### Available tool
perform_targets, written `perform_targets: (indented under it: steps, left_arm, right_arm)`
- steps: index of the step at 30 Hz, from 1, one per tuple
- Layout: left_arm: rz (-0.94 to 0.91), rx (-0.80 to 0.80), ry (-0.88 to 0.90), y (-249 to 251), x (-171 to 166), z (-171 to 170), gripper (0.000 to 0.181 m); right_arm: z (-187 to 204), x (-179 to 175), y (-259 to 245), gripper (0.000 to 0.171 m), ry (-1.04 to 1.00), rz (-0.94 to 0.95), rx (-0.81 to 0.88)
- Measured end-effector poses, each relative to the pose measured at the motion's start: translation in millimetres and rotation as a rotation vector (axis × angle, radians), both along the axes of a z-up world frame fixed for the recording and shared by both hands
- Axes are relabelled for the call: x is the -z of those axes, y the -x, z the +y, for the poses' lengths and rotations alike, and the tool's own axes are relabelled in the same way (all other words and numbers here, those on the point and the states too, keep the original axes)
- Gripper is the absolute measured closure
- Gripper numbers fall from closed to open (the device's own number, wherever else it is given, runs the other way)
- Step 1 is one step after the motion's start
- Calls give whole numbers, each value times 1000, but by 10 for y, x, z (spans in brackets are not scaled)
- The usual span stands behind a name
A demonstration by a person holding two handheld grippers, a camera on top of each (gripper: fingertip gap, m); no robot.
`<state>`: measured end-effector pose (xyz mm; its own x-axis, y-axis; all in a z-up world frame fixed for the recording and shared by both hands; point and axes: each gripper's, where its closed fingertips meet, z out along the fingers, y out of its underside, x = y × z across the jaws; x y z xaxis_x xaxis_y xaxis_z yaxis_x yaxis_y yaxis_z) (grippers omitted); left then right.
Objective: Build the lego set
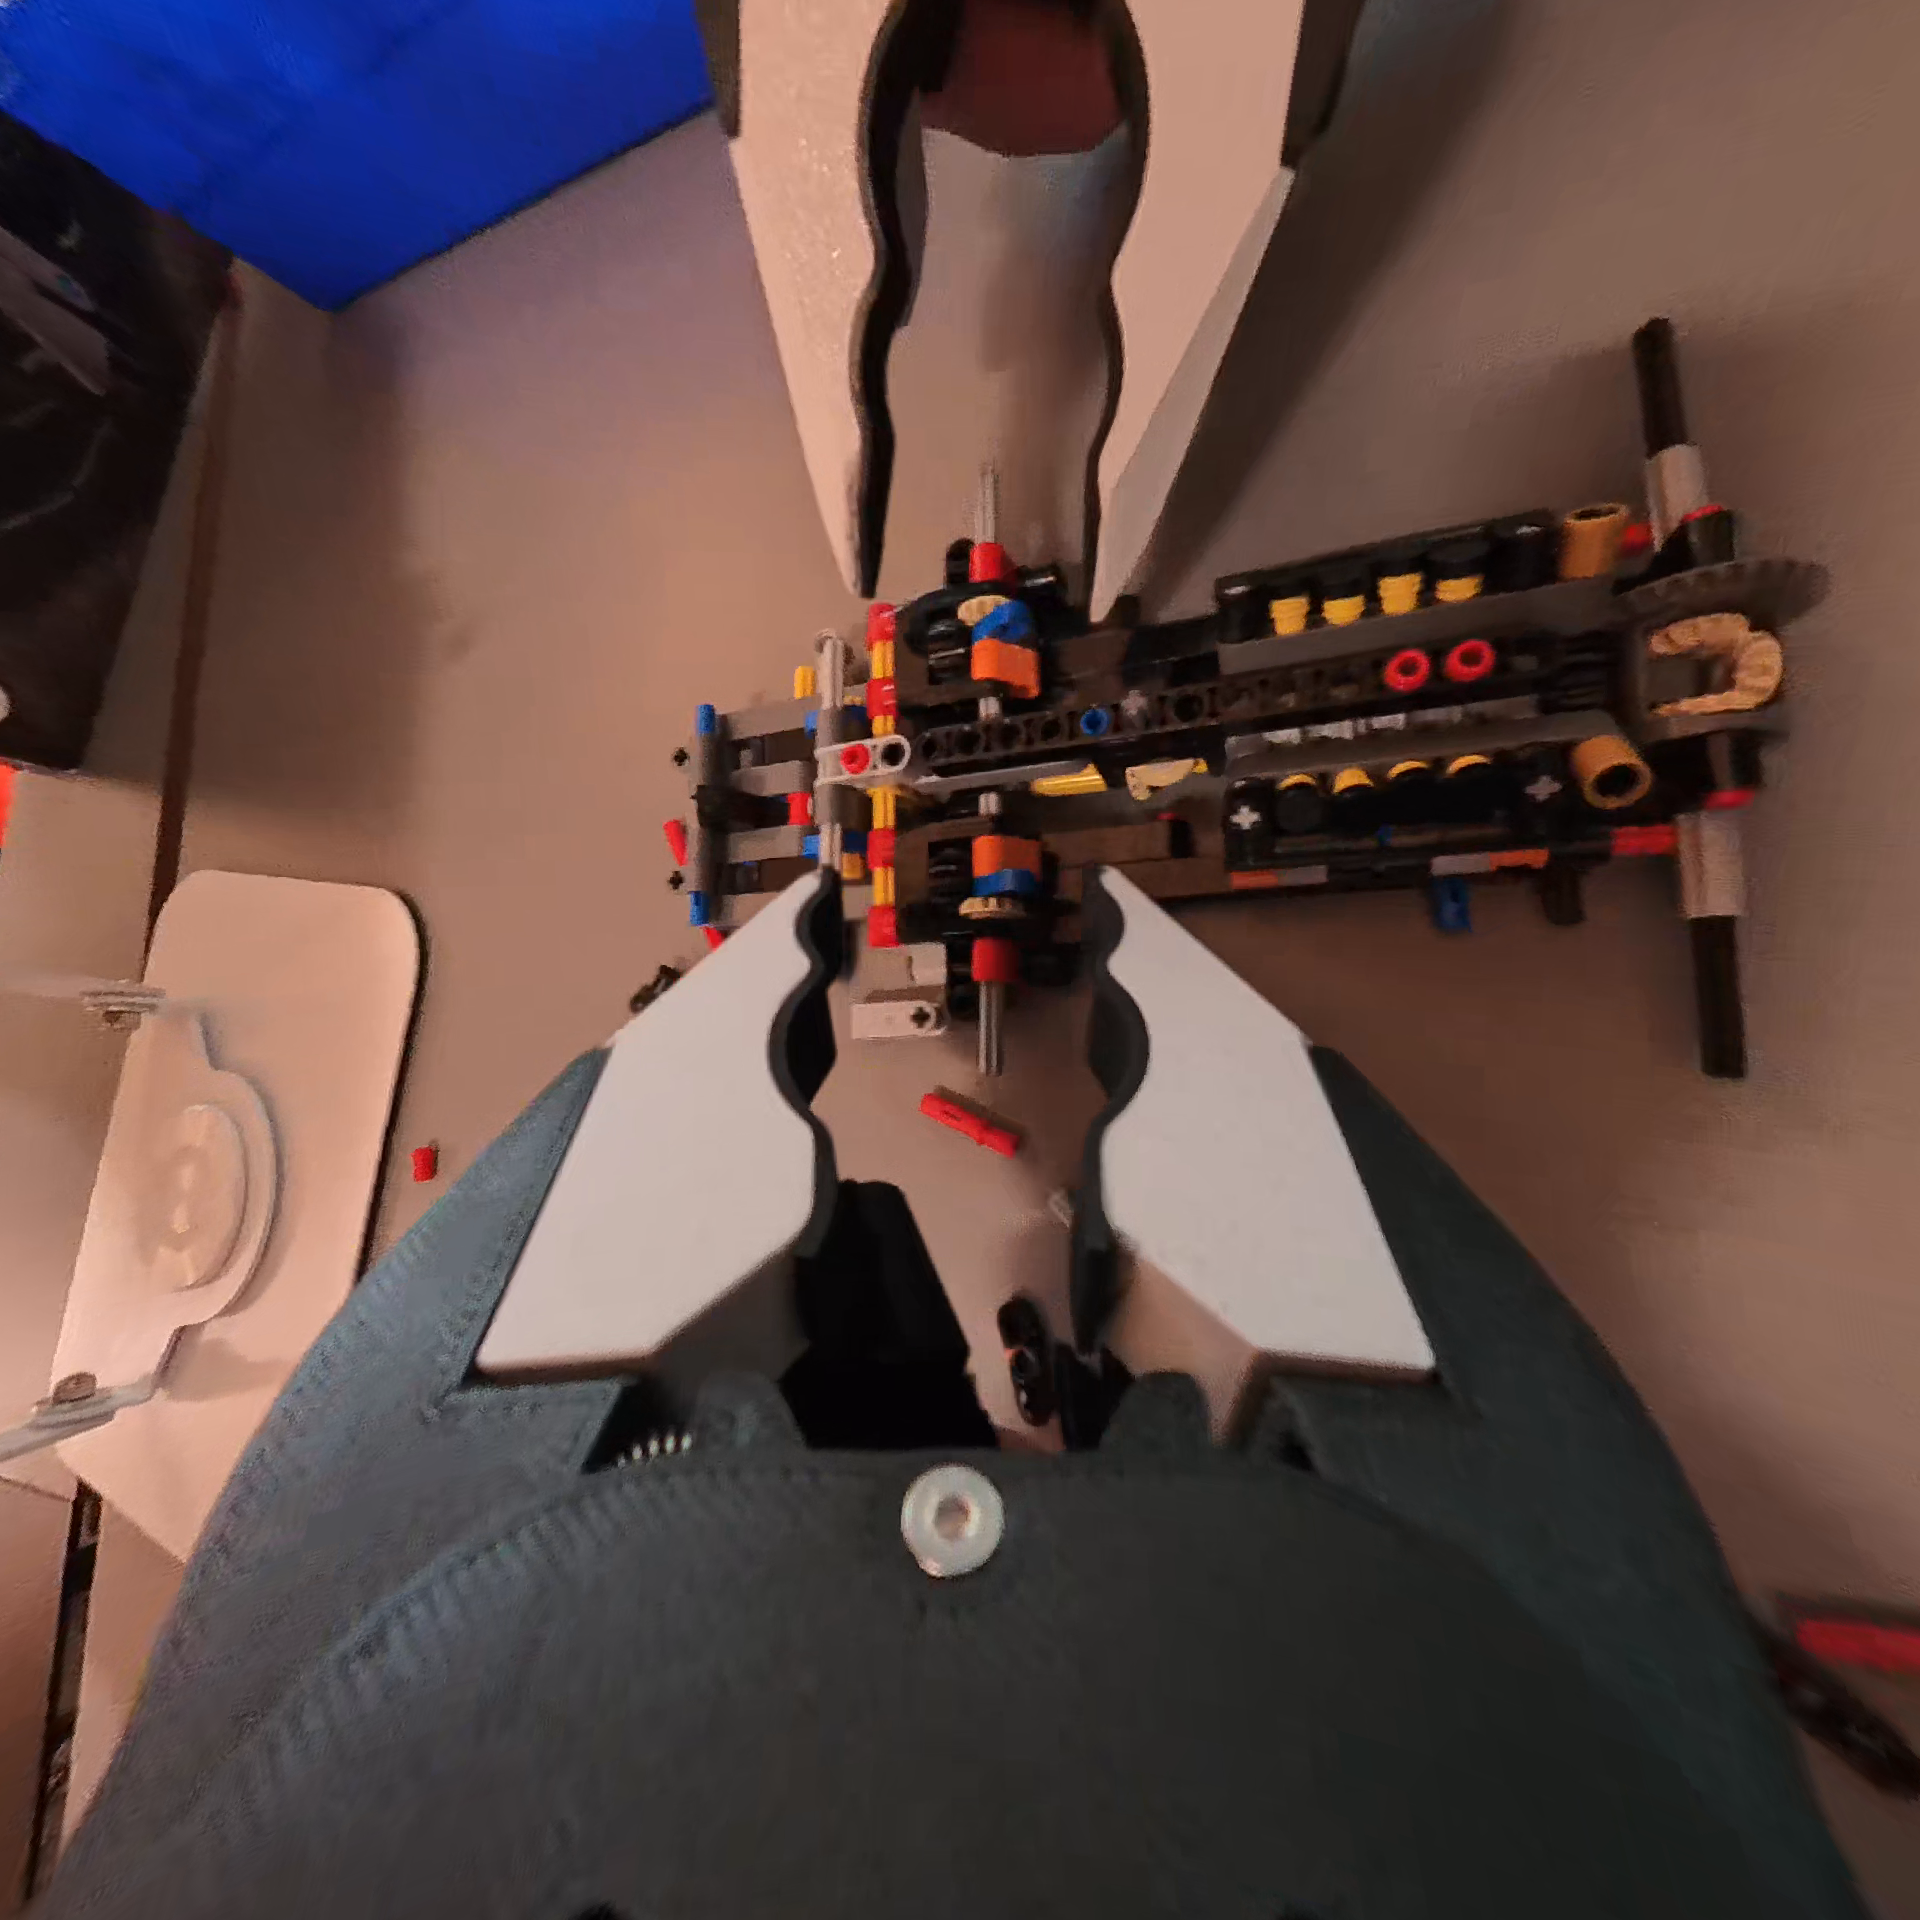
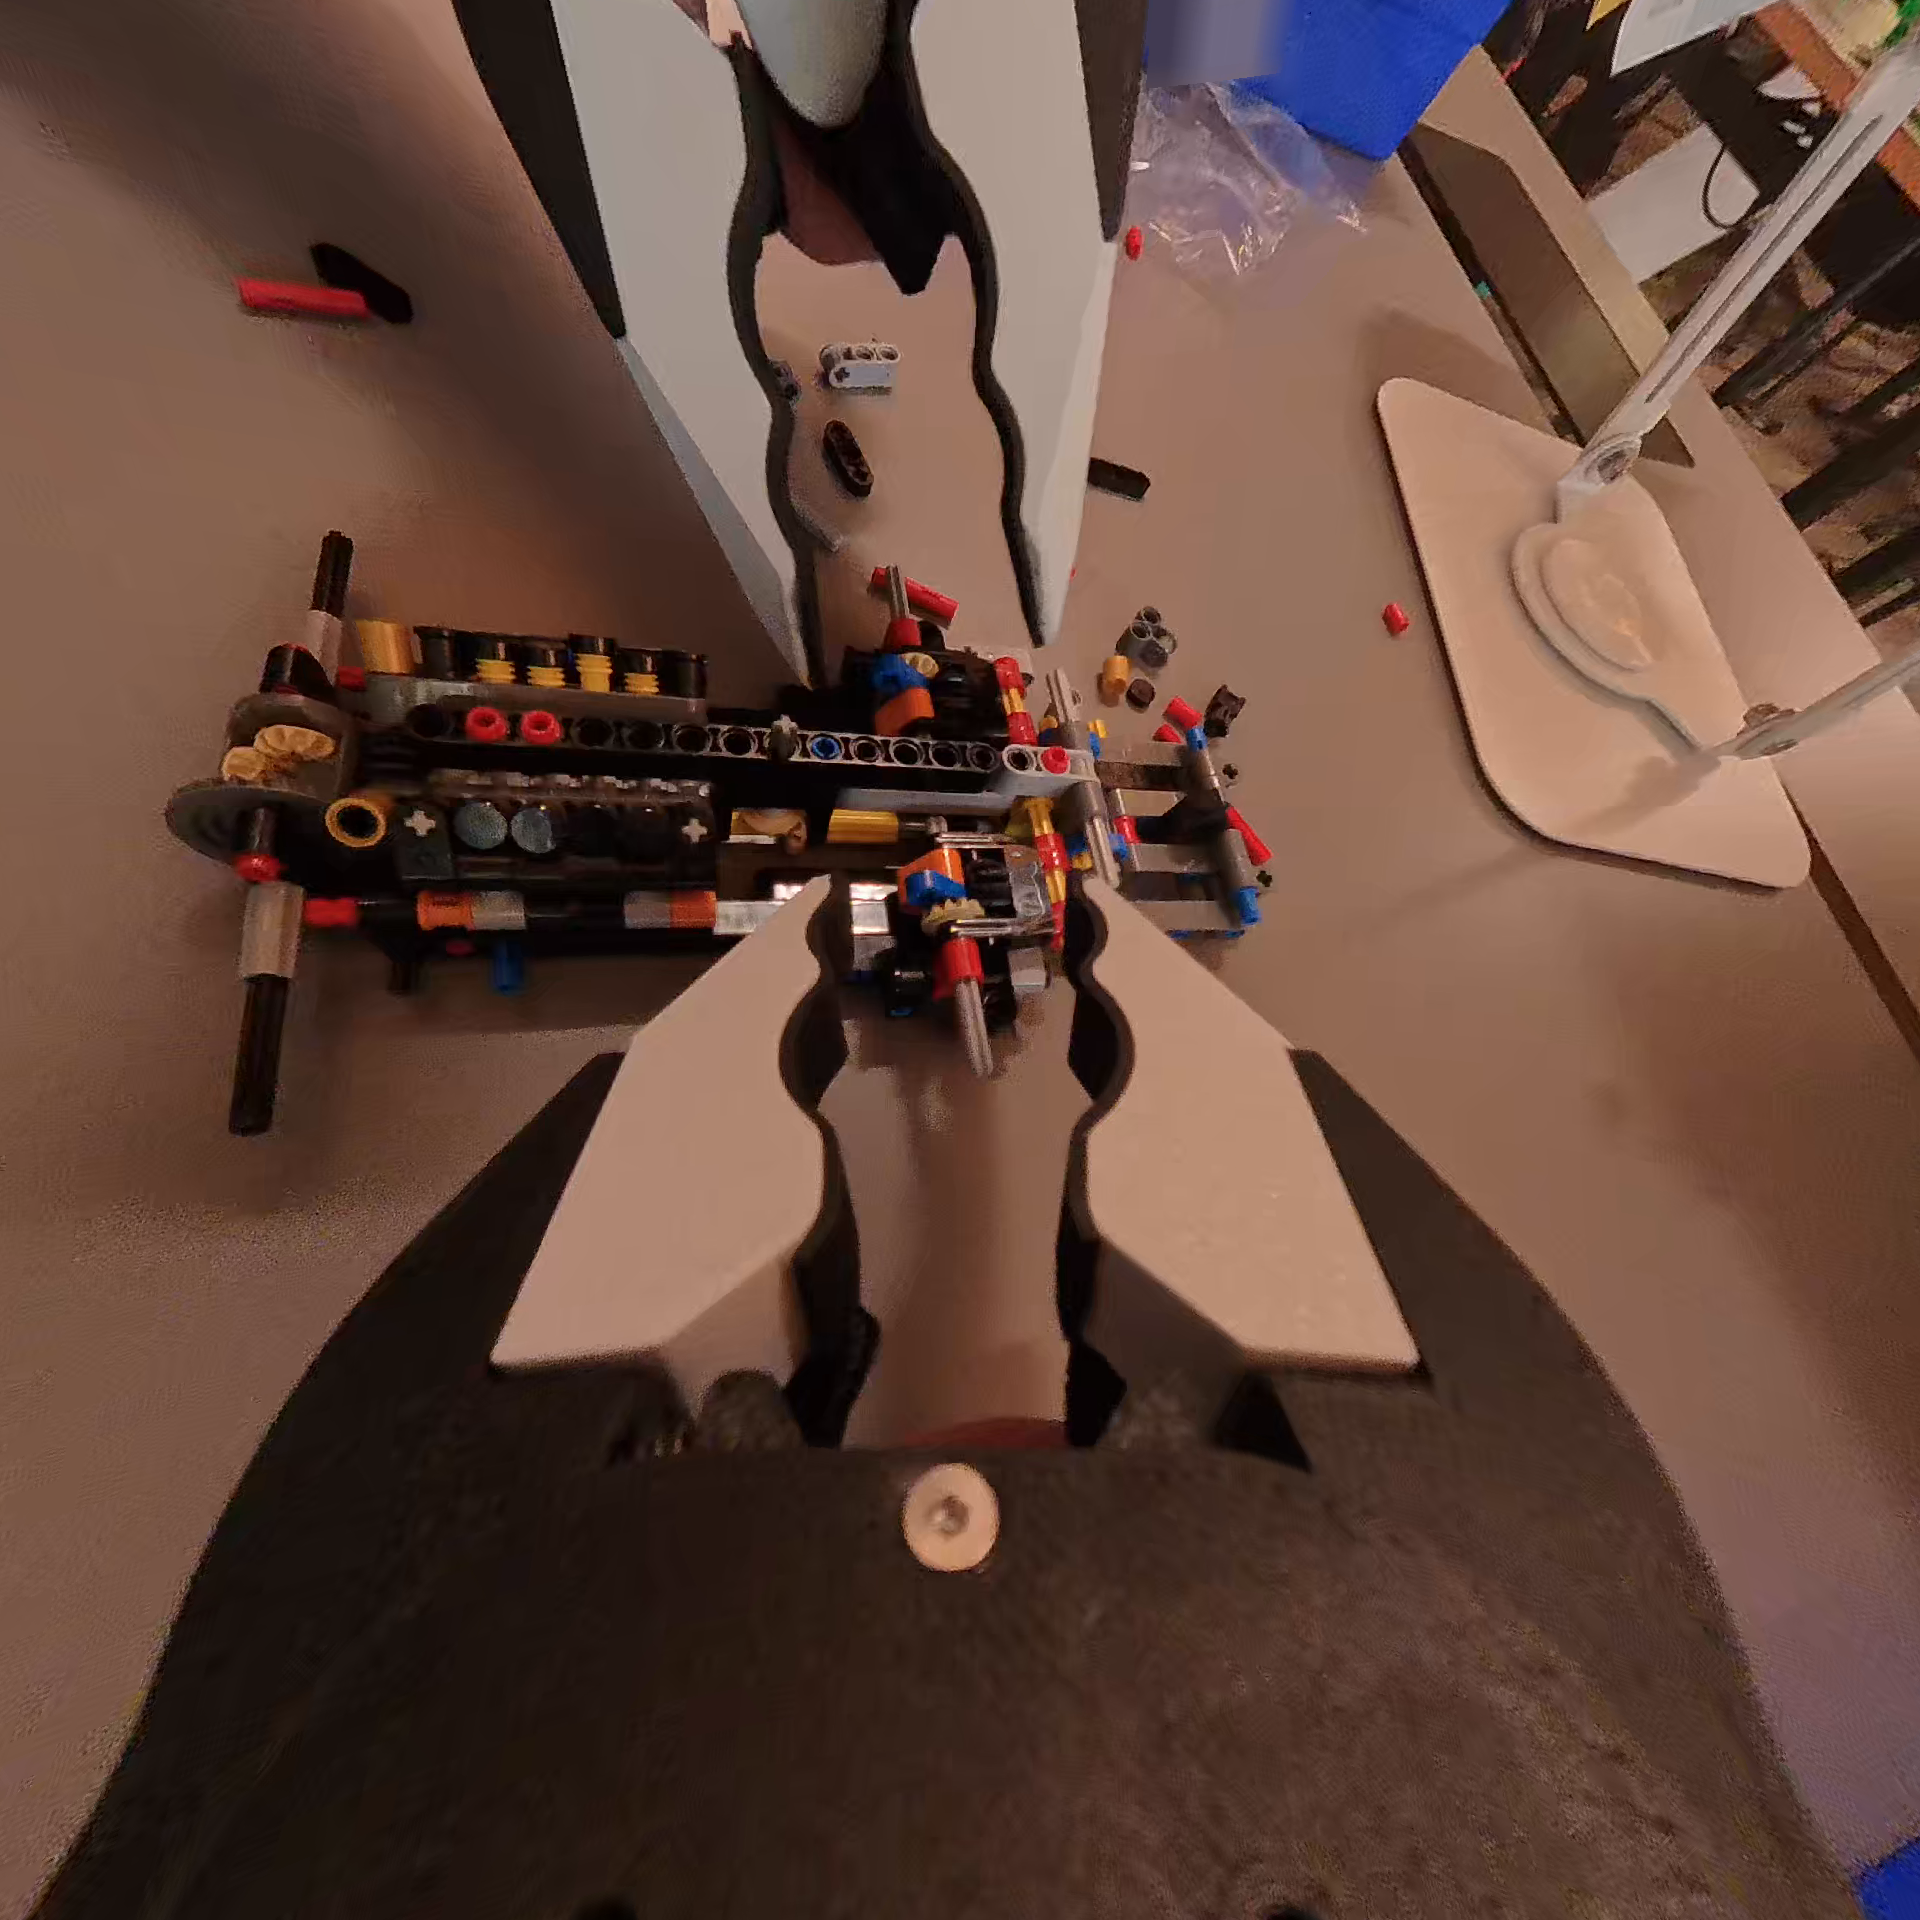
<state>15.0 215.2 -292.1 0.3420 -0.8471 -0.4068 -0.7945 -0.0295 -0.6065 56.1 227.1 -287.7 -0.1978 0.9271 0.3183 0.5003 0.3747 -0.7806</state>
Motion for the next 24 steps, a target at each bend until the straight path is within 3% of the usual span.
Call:
perform_targets:
  steps: [7,24]
  left_arm:
    - [34,17,14,4,121,57,149]
    - [25,52,74,-3,129,74,149]
  right_arm:
    - [44,89,58,142,-58,-48,-27]
    - [33,98,99,146,57,-13,-54]
